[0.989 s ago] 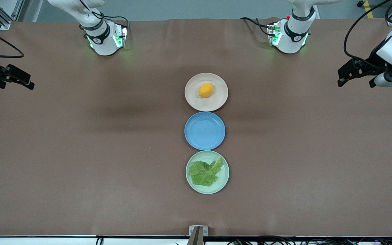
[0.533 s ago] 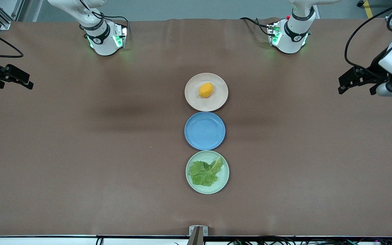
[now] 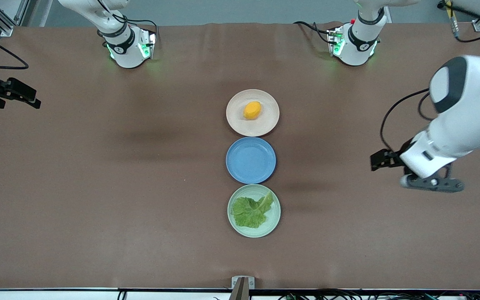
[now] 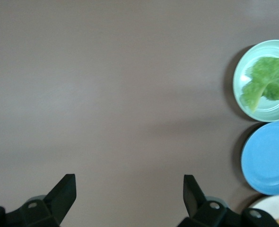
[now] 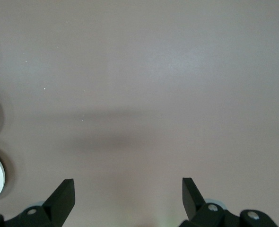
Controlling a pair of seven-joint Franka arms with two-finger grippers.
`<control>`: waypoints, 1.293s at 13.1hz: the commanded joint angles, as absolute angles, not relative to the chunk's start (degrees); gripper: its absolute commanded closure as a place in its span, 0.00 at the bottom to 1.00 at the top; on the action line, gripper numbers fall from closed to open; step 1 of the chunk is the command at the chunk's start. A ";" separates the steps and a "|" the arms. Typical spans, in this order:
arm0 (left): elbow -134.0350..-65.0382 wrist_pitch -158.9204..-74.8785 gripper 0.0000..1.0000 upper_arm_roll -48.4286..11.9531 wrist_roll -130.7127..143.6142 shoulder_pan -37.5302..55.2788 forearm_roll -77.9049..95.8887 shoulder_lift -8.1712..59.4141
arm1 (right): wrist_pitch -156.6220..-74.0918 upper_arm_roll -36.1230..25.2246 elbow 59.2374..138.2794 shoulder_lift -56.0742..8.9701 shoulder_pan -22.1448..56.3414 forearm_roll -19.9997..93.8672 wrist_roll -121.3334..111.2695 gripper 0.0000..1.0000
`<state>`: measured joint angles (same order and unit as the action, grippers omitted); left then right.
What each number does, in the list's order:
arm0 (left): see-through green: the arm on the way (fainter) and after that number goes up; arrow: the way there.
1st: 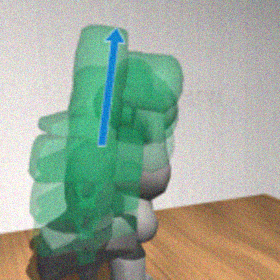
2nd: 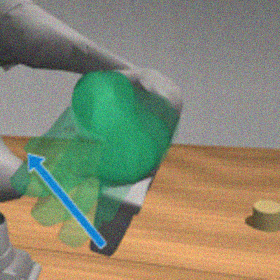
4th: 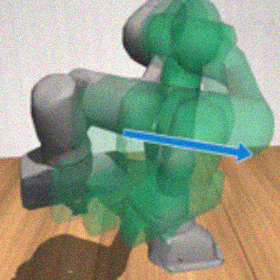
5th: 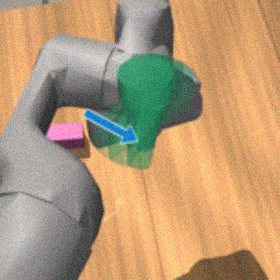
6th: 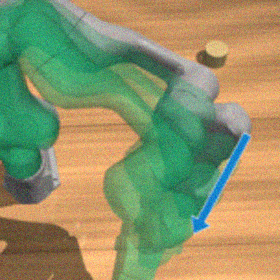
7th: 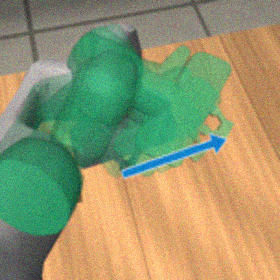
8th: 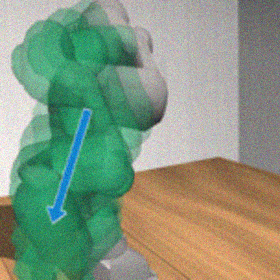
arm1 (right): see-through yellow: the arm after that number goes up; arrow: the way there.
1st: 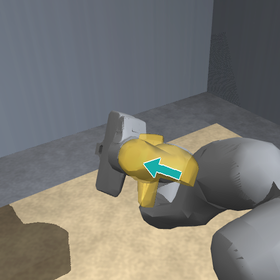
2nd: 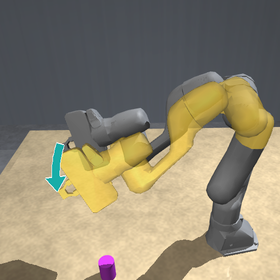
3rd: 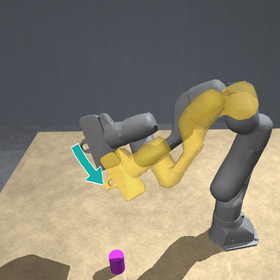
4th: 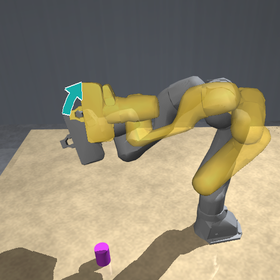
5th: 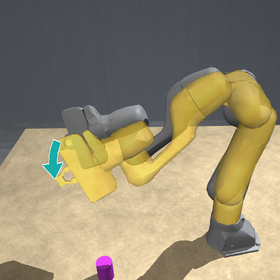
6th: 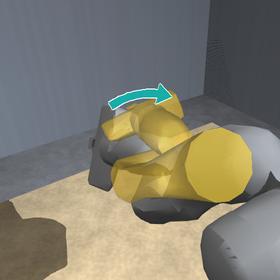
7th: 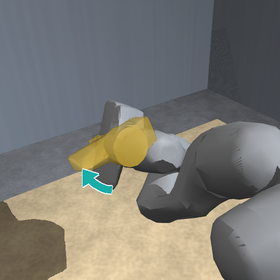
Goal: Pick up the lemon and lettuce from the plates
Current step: 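Move the left gripper toward the lettuce on the green plate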
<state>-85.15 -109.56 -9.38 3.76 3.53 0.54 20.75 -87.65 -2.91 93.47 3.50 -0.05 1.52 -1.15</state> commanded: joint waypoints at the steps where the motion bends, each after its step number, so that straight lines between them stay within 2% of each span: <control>1: -82.79 -113.54 0.00 -9.40 4.04 7.72 0.09 25.39 | -87.36 -3.25 94.13 4.66 0.53 2.11 -1.41 0.00; 6: -82.62 -124.00 0.00 -9.32 4.57 15.45 -2.97 32.95 | -87.45 -3.52 92.29 3.43 0.35 2.11 -1.41 0.00; 10: -82.44 -125.41 0.00 -9.58 4.83 18.27 -8.79 36.55 | -88.24 -3.43 91.76 1.59 0.35 2.55 -2.11 0.00; 12: -81.92 -131.10 0.00 -9.49 4.57 19.25 -8.70 39.88 | -88.16 -3.43 91.50 -2.44 0.53 1.68 -2.28 0.00; 15: -81.48 -140.78 0.01 -9.49 4.83 21.35 -8.61 44.28 | -87.80 -3.25 91.23 -3.16 2.19 2.46 0.86 0.00; 17: -78.51 -145.44 0.09 -9.49 4.92 23.45 -8.53 48.05 | -87.89 -3.16 91.67 -3.16 5.86 2.55 11.89 0.00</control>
<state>-83.24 -143.11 -9.67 4.65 21.22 -7.55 44.35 -88.37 -2.85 92.06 -3.71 2.29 1.98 3.97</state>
